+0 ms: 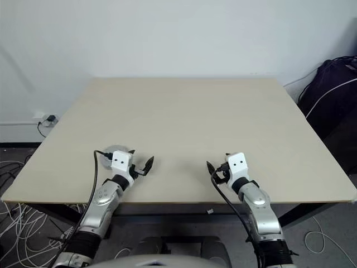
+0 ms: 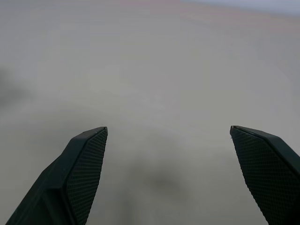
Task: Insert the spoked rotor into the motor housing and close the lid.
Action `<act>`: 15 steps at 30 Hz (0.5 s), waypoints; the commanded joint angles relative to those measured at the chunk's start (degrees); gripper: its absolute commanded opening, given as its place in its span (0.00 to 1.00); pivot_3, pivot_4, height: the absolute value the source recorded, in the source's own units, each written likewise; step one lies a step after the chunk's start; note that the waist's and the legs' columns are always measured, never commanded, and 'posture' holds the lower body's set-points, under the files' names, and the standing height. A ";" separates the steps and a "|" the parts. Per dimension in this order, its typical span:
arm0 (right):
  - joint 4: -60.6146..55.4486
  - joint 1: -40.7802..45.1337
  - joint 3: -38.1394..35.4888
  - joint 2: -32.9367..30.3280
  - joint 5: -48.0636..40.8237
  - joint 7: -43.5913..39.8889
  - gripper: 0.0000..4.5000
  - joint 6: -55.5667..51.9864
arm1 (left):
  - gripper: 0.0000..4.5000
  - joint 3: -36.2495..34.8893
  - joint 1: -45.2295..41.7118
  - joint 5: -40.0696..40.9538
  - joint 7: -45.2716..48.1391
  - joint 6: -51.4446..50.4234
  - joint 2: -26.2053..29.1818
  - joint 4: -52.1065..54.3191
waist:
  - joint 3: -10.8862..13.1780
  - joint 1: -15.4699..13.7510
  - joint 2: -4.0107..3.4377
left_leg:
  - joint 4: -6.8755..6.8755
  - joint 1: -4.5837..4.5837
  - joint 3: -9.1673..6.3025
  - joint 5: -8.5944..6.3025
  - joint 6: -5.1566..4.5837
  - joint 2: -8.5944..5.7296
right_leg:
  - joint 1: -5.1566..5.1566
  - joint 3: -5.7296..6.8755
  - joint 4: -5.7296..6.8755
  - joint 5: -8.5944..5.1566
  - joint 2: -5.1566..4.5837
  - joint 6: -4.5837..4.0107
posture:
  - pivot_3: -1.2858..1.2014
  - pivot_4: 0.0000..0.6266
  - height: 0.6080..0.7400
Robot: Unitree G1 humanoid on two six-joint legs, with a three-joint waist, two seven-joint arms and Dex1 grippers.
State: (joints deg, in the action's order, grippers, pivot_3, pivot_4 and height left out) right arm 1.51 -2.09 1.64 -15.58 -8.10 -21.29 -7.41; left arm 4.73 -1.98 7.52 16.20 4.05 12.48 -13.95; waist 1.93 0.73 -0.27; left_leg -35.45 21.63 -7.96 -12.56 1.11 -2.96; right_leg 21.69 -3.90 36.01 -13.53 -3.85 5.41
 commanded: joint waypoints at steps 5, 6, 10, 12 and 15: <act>-0.93 0.77 -2.68 1.33 -0.29 2.42 1.00 1.53 | 1.00 -2.24 -0.53 -0.49 0.31 2.71 -0.87 0.01 | 0.00 -0.10 0.00 | -0.03 0.00 -0.03 0.00 0.00 0.00 | 0.00 0.02 0.00 0.00 0.00 0.00 | 0.52 0.00 1.00; -0.98 0.60 -2.98 1.44 -0.39 2.71 1.00 1.25 | 1.00 -2.50 -0.68 -0.56 0.30 2.87 -0.92 -0.27 | 0.00 -0.10 0.00 | -0.03 0.00 -0.03 0.00 0.00 0.00 | -0.02 0.02 0.00 0.01 0.00 0.01 | 0.52 0.00 1.00; -1.06 0.33 -3.65 1.96 -0.54 3.30 1.00 0.96 | 1.00 -3.12 -0.97 -0.73 0.47 3.40 -1.02 -0.99 | 0.00 -0.05 0.00 | -0.03 0.00 -0.02 0.00 0.00 0.00 | -0.07 0.02 0.01 0.01 0.00 0.01 | 0.52 0.00 1.00; -1.16 0.30 -3.51 1.94 -0.27 3.15 1.00 1.05 | 1.00 -3.28 -1.16 -0.81 0.55 3.57 -1.08 -1.41 | 0.00 -0.06 0.00 | -0.03 0.00 -0.03 0.00 0.00 0.00 | -0.06 0.02 0.01 0.01 0.00 0.01 | 0.52 0.00 1.00; -1.38 0.27 -3.51 2.03 0.05 3.66 1.00 0.22 | 1.00 -3.46 -1.45 -1.23 0.43 3.94 -1.10 -2.23 | 0.00 -0.07 -0.01 | -0.04 0.00 -0.02 0.00 0.00 0.00 | -0.06 0.02 0.01 0.01 0.00 0.01 | 0.52 0.00 1.00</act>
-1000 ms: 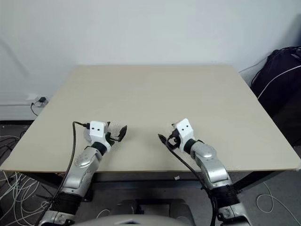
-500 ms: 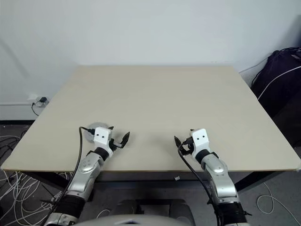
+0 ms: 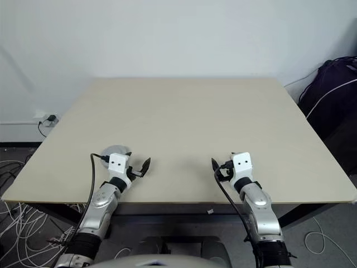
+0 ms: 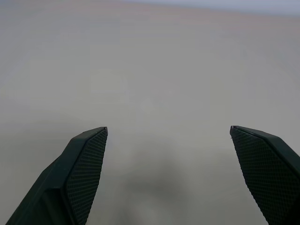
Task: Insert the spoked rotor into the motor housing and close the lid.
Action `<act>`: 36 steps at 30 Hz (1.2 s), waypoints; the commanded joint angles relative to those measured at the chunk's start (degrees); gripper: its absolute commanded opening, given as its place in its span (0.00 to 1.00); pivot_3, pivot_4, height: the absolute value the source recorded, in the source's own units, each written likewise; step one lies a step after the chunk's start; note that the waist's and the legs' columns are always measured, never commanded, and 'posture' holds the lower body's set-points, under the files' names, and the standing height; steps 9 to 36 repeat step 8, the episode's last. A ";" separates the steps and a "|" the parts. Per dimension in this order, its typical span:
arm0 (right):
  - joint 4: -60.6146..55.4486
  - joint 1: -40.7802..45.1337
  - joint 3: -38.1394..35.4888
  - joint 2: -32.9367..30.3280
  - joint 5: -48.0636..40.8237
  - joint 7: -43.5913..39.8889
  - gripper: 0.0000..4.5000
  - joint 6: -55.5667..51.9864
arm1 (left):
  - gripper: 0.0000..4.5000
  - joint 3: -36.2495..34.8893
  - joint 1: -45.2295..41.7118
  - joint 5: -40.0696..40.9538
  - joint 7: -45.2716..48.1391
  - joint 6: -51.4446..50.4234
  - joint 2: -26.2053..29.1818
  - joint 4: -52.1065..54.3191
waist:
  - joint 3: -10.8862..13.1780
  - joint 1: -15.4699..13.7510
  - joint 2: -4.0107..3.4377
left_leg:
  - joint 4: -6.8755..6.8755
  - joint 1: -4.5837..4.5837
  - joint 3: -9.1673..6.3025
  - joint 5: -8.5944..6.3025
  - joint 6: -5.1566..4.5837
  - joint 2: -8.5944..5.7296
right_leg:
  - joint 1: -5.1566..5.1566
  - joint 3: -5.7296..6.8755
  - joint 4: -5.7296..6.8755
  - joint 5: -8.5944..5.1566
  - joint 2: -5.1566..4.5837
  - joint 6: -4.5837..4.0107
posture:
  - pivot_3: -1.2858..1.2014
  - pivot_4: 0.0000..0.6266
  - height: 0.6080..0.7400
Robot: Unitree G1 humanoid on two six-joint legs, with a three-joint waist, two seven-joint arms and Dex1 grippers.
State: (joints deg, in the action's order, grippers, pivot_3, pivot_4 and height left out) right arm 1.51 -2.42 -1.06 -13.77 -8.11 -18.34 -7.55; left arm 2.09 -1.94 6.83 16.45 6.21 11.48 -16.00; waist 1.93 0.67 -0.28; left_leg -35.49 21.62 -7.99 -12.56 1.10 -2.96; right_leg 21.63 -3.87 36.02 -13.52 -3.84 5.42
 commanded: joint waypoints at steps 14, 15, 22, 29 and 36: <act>-1.69 0.31 -0.79 0.12 -0.23 0.94 1.00 -0.23 | 1.00 -0.96 -1.60 -0.73 0.47 2.20 -0.25 -0.94 | 0.00 0.00 -0.01 | -0.01 0.00 0.00 0.00 0.00 0.00 | -0.01 0.00 0.01 0.00 0.00 0.01 | 0.52 0.00 1.00; -1.69 0.31 -0.79 0.12 -0.23 0.94 1.00 -0.23 | 1.00 -0.96 -1.60 -0.73 0.47 2.20 -0.25 -0.94 | 0.00 0.00 -0.01 | -0.01 0.00 0.00 0.00 0.00 0.00 | -0.01 0.00 0.01 0.00 0.00 0.01 | 0.52 0.00 1.00; -1.69 0.31 -0.79 0.12 -0.23 0.94 1.00 -0.23 | 1.00 -0.96 -1.60 -0.73 0.47 2.20 -0.25 -0.94 | 0.00 0.00 -0.01 | -0.01 0.00 0.00 0.00 0.00 0.00 | -0.01 0.00 0.01 0.00 0.00 0.01 | 0.52 0.00 1.00; -1.69 0.31 -0.79 0.12 -0.23 0.94 1.00 -0.23 | 1.00 -0.96 -1.60 -0.73 0.47 2.20 -0.25 -0.94 | 0.00 0.00 -0.01 | -0.01 0.00 0.00 0.00 0.00 0.00 | -0.01 0.00 0.01 0.00 0.00 0.01 | 0.52 0.00 1.00; -1.69 0.31 -0.79 0.12 -0.23 0.94 1.00 -0.23 | 1.00 -0.96 -1.60 -0.73 0.47 2.20 -0.25 -0.94 | 0.00 0.00 -0.01 | -0.01 0.00 0.00 0.00 0.00 0.00 | -0.01 0.00 0.01 0.00 0.00 0.01 | 0.52 0.00 1.00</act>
